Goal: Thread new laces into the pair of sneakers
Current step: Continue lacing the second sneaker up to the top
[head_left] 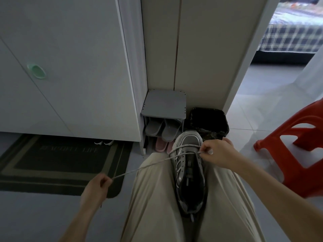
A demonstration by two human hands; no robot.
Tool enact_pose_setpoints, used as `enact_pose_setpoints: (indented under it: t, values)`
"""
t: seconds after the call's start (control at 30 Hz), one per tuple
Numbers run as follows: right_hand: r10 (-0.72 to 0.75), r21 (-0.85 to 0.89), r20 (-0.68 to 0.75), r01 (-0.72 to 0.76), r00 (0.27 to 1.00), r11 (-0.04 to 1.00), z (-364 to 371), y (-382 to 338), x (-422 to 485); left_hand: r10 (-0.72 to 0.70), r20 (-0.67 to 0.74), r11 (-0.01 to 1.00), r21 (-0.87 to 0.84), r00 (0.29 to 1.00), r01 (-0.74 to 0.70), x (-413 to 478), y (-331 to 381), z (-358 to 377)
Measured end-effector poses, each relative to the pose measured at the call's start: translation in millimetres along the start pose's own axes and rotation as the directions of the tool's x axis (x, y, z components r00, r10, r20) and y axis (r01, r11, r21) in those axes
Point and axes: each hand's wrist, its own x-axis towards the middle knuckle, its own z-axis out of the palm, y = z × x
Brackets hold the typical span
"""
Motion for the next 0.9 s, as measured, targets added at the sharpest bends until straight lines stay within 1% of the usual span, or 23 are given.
enact_pose_setpoints:
  t: [0.03, 0.1, 0.17, 0.2, 0.23, 0.3, 0.33, 0.37, 0.43, 0.47, 0.5, 0.53, 0.57, 0.6, 0.63, 0.67, 0.7, 0.77, 0.83, 0.9]
  values:
    - [-0.014, -0.015, -0.030, 0.014, 0.999, 1.000, -0.7, -2.9, 1.1, 0.009, -0.006, 1.000, -0.008, 1.000, -0.009, 1.5, 2.1, 1.0]
    - [-0.050, -0.038, -0.152, 0.045, 0.987, 0.998, -3.4, -11.3, 5.4, 0.031, -0.015, 0.999, -0.029, 0.999, -0.031, 4.1, 12.3, 4.5]
    - [-0.126, -0.103, -0.236, 0.105, 0.964, 0.989, -2.7, -23.6, 12.2, 0.038, -0.009, 0.999, -0.024, 0.999, -0.038, 3.1, 24.8, 10.3]
    - [-0.177, -0.164, -0.226, 0.142, 0.958, 0.976, -0.4, -31.6, 16.5, 0.054, -0.011, 0.999, -0.003, 0.998, -0.054, 2.4, 29.1, 13.9]
    - [-0.215, -0.225, -0.186, 0.171, 0.959, 0.959, 3.2, -39.4, 22.1, 0.075, -0.023, 0.997, 0.018, 0.997, -0.075, 2.1, 32.5, 17.7]
    - [-0.238, -0.335, -0.089, 0.196, 0.967, 0.922, 10.0, -55.4, 33.4, 0.078, -0.050, 0.997, -0.015, 0.996, -0.079, 1.7, 40.0, 22.0]
    - [-0.239, -0.396, -0.040, 0.205, 0.970, 0.895, 12.3, -62.4, 38.1, 0.050, -0.043, 0.994, -0.095, 0.998, -0.054, 2.4, 45.6, 22.6]
    - [-0.263, -0.477, 0.006, 0.234, 0.965, 0.847, 14.2, -68.4, 42.9, 0.010, -0.017, 0.977, -0.213, 1.000, -0.013, 3.0, 52.3, 22.8]
    - [-0.311, -0.602, 0.099, 0.306, 0.945, 0.737, 18.0, -76.4, 50.9, -0.051, 0.053, 0.900, -0.431, 0.997, 0.069, 1.7, 67.6, 22.2]
    - [-0.320, -0.590, 0.100, 0.315, 0.942, 0.743, 19.8, -78.4, 54.1, -0.060, 0.067, 0.870, -0.487, 0.996, 0.085, -0.2, 76.1, 21.0]
    - [-0.318, -0.539, 0.074, 0.306, 0.945, 0.785, 20.3, -80.1, 57.4, -0.065, 0.075, 0.839, -0.535, 0.995, 0.095, -2.0, 83.4, 20.2]
    - [-0.268, -0.369, 0.004, 0.250, 0.963, 0.895, 17.4, -84.1, 59.3, -0.071, 0.084, 0.803, -0.586, 0.994, 0.107, -3.7, 90.0, 19.5]
    - [-0.185, -0.125, -0.036, 0.179, 0.982, 0.976, 12.3, -90.0, 61.6, -0.076, 0.099, 0.764, -0.634, 0.992, 0.122, -5.4, 96.9, 18.3]
    - [-0.110, 0.141, -0.043, 0.115, 0.993, 0.983, 6.9, -96.9, 64.0, -0.076, 0.116, 0.731, -0.669, 0.990, 0.134, -6.8, 103.4, 17.1]
    - [-0.083, 0.325, -0.037, 0.090, 0.996, 0.941, 1.7, -106.3, 66.0, -0.072, 0.126, 0.705, -0.695, 0.989, 0.140, -8.9, 109.9, 15.3]
    - [-0.100, 0.416, -0.037, 0.106, 0.994, 0.903, -2.5, -116.1, 67.3, -0.060, 0.127, 0.686, -0.715, 0.990, 0.134, -11.2, 115.7, 13.1]
    - [-0.135, 0.450, -0.040, 0.139, 0.990, 0.882, -6.3, -127.2, 66.6, -0.042, 0.121, 0.664, -0.738, 0.992, 0.119, -12.9, 120.7, 11.1]
    - [-0.199, 0.453, -0.043, 0.196, 0.979, 0.869, -7.4, -148.8, 62.1, 0.013, 0.097, 0.611, -0.789, 0.995, 0.069, -18.9, 131.1, 5.1]
    - [-0.241, 0.391, -0.025, 0.232, 0.970, 0.891, 2.0, -162.2, 58.5, 0.081, 0.055, 0.579, -0.815, 0.995, -0.002, -25.4, 141.2, -2.1]
    - [-0.230, 0.365, 0.037, 0.201, 0.973, 0.909, 13.7, -172.5, 53.2, 0.138, -0.001, 0.559, -0.825, 0.990, -0.079, -29.7, 146.6, -6.6]
